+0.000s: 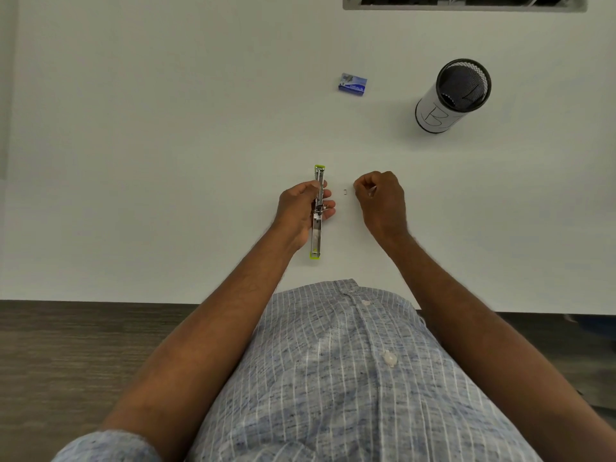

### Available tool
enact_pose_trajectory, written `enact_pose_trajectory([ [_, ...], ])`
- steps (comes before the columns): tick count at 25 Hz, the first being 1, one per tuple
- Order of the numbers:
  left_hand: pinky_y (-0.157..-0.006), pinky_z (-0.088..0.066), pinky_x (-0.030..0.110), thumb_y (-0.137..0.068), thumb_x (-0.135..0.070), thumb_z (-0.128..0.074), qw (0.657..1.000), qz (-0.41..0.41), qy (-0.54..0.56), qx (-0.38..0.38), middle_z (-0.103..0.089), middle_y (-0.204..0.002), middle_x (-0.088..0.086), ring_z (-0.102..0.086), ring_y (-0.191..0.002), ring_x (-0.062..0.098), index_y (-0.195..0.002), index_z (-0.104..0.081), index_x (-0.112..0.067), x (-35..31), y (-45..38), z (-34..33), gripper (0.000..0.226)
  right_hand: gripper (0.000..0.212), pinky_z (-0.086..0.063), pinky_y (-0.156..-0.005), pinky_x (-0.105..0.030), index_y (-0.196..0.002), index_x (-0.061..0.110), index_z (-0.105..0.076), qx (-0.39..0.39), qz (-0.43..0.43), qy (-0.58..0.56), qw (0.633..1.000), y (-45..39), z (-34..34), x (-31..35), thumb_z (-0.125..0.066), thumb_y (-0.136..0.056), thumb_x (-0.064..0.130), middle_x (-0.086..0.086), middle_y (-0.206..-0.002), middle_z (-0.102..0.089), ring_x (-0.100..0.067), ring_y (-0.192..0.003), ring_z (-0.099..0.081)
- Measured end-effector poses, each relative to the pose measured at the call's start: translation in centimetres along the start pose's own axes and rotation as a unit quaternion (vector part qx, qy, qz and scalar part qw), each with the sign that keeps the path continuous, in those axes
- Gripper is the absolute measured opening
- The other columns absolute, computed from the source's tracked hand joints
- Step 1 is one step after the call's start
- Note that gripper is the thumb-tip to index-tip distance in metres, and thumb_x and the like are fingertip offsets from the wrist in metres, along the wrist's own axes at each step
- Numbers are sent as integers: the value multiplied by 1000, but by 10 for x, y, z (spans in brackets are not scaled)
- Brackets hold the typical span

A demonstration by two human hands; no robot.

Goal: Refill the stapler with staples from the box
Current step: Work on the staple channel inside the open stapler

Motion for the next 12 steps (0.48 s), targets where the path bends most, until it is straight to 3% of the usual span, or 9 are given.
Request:
enact_pose_trajectory([
  [4,-78,-62,40,-100,-15,-58,1000,7,11,-3,-65,-88,8,-66,-73,21,-102,-73,-7,1,-1,1,17,18,-40,-78,-10,-107,15,-77,12,-33,-16,999,-1,-4,-7,-62,-100,23,-2,-106,-70,-12,-93,-62],
  [7,-74,-62,38,-101,-15,-57,1000,7,12,2,-61,-84,8,-63,-71,21,-101,-74,-7,0,-1,-1,19,17,-40,-74,-2,-107,21,-75,-7,-64,-75,995,1,2,0,-59,-101,23,4,-110,-71,-5,-92,-63],
  [12,-72,-63,38,-102,-16,-57,1000,-4,-3,-12,-69,-78,6,-67,-70,19,-95,-75,-12,-2,-3,-4,20,25,-48,-75,-12,-105,19,-72,73,98,-107,987,27,-3,28,-62,-85,6,5,-106,-64,-6,-90,-63],
])
Point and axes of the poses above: each hand's wrist, its own y-axis away from the middle knuckle, its own z-axis out of the back of the hand, x = y × z, the point moved 3 cm from there along -y, towards the middle knuckle
